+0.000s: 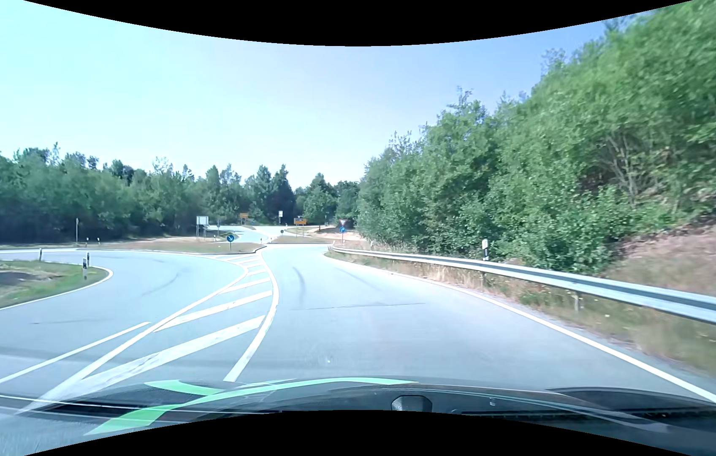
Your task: Follow the waypoints while adhering to traffic rules and regulations
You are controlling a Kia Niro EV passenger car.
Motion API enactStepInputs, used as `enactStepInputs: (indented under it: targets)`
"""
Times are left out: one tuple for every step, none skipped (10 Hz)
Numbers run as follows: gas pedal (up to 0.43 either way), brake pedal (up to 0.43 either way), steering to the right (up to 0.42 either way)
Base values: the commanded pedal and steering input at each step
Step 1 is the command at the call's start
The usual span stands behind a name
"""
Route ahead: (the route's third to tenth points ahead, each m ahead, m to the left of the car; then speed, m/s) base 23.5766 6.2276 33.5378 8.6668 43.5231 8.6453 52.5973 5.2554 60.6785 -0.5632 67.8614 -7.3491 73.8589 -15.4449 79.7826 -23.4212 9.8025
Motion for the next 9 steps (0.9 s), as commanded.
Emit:
enactStepInputs:
  targets:
    - [0.028, 0.000, -0.104]
    - [0.000, 0.000, -0.101]
    - [0.000, 0.000, -0.099]
    - [0.000, 0.000, -0.099]
    - [0.000, 0.000, -0.099]
    - [0.000, 0.000, -0.098]
    - [0.000, 0.000, -0.098]
    - [0.000, 0.000, -0.097]
    - [0.000, 0.000, -0.095]
